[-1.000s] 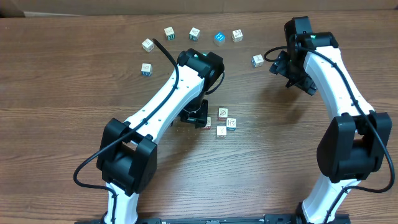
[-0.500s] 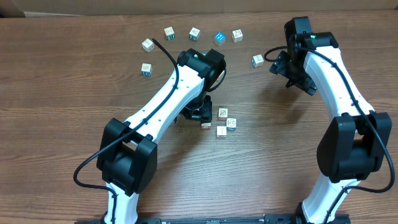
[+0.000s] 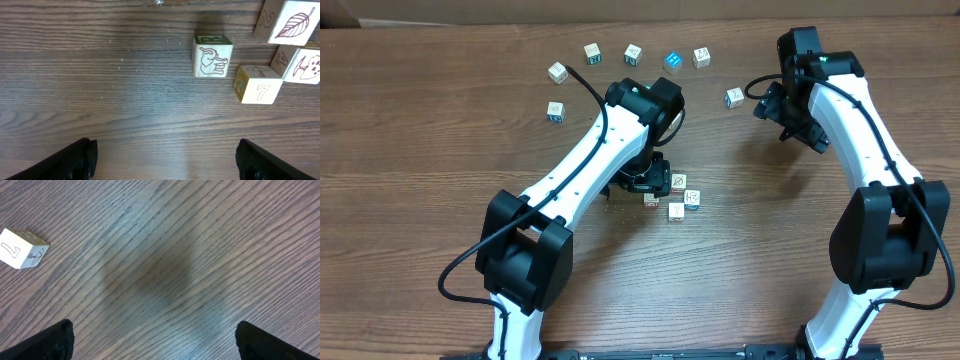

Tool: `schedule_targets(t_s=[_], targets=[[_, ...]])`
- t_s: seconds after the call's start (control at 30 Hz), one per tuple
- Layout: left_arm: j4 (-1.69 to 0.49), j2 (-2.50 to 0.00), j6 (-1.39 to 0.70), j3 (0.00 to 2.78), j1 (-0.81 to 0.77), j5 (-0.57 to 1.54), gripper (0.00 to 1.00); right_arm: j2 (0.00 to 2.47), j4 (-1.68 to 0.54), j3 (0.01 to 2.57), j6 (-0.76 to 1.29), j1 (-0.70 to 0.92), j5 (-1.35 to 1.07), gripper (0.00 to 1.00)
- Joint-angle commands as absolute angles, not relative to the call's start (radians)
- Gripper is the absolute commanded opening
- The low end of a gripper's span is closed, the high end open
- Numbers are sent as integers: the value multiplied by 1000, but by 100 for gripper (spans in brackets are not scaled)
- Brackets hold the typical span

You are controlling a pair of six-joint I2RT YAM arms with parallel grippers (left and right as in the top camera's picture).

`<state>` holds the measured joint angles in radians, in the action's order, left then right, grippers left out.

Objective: Form a circle

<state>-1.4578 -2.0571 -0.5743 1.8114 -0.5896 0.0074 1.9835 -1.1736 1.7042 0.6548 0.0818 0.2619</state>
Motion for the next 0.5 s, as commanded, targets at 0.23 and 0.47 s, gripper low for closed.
schedule_targets(t_s=[0.23, 0.47], targets=[[-1421, -2040, -589, 1798, -636, 27, 85, 1954, -1172, 1722, 658, 84, 268, 100], [-1353, -2040, -633, 1732, -657, 23, 78, 1954, -1172, 1722, 658, 84, 268, 100]])
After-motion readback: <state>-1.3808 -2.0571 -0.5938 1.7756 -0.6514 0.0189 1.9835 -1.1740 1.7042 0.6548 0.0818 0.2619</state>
